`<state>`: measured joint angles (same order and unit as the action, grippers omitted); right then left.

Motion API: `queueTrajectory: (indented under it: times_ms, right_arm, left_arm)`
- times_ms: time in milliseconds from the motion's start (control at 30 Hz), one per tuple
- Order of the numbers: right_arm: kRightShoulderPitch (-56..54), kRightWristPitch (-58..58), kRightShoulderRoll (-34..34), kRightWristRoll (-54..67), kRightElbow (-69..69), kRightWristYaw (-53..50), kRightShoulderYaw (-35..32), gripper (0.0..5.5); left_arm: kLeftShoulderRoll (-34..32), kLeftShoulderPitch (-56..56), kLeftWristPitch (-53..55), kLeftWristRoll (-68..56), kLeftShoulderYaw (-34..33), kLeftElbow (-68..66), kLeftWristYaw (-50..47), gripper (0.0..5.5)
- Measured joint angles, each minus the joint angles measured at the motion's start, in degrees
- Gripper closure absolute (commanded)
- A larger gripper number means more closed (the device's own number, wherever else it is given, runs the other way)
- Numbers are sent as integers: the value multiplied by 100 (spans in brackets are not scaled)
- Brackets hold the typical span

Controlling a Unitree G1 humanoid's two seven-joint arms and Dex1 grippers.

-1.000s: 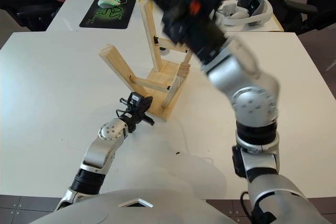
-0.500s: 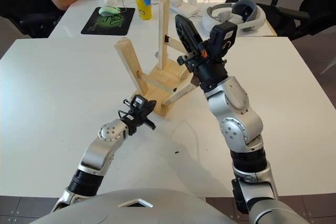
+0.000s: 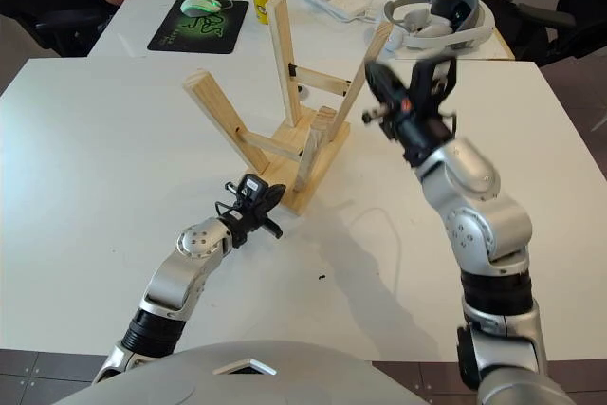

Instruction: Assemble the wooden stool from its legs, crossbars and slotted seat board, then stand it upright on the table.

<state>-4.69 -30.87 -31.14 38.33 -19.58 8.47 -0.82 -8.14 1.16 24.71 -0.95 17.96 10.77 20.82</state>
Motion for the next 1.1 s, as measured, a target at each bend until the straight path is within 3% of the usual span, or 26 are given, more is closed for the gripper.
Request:
queueTrajectory:
  times_ms: [100,367,467,567,833,967,1100]
  right_arm:
    - [867,-285,166,0,248,112,-9,550]
    - [6,-331,596,-169,54,422,134,550]
    - [275,-586,258,-380,-242,951,644,550]
    - [855,-875,18,-586,-592,1287,1150,550]
    - [1260,-1129,182,-606,-942,1366,1141,550]
    - [1312,-1202,471,-360,-1183,1493,1260,550]
    - [1269,-1338,778,-315,-1083,1645,1674,550]
  left_arm:
    - [-237,-48,218,165,121,155,42,549]
    - [-187,-442,907,218,454,174,80,549]
    - [-335,-444,1193,211,520,425,179,549]
    - [-1075,-398,1686,76,474,1091,753,549]
    - [-2383,-522,2649,-293,263,1540,1708,549]
    - [-3121,-654,2741,-375,-193,1443,2032,549]
    - [-3406,-1221,2289,-448,-793,323,2093,549]
